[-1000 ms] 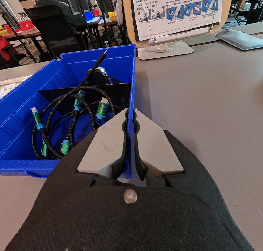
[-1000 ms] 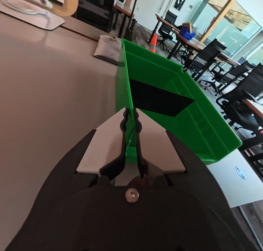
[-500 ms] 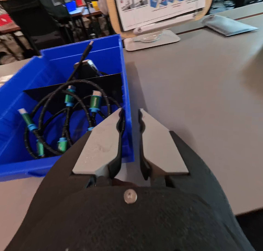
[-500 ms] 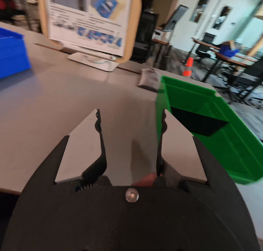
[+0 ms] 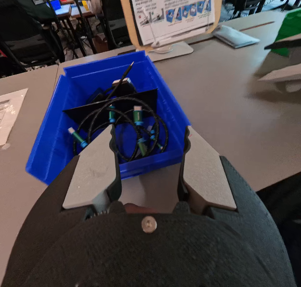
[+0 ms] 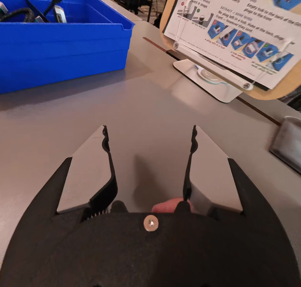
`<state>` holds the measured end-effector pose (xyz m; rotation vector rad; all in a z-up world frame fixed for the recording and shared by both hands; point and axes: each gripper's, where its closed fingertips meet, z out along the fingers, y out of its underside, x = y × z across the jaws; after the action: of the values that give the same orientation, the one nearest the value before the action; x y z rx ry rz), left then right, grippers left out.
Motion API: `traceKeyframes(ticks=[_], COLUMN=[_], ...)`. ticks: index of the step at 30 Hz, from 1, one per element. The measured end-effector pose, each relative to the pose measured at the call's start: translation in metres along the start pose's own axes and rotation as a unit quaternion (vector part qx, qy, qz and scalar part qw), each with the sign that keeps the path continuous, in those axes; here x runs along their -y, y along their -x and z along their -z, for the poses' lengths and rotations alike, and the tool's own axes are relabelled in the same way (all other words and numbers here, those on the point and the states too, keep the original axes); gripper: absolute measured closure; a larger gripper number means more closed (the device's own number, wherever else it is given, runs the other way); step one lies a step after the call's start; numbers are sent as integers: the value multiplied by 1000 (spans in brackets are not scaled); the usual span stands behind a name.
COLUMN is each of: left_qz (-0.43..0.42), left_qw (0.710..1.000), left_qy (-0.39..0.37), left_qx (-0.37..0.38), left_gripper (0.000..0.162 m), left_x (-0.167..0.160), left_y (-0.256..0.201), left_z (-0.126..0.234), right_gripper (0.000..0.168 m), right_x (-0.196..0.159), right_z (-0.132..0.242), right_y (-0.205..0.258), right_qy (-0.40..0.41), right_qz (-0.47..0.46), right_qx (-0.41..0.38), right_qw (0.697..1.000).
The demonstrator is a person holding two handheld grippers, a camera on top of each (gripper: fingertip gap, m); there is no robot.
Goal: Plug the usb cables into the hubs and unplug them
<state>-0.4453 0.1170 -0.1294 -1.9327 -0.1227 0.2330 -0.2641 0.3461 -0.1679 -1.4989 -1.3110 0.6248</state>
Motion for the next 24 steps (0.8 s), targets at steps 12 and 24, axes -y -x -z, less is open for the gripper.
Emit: traceKeyframes(ticks=[12,24], left_qz=[67,48], left_qw=[994,994], left_qy=[58,80], left_qx=[61,63], left_gripper=[89,87], left_x=[-34,-16], left_y=[40,34], left_z=[-3,4], right_gripper=[70,64], right_x=[-6,-12], right_z=[-47,-50], right_y=[-6,-13], right_qy=[-17,0], right_qz=[58,-29], right_qx=[7,58], right_qw=[998,998])
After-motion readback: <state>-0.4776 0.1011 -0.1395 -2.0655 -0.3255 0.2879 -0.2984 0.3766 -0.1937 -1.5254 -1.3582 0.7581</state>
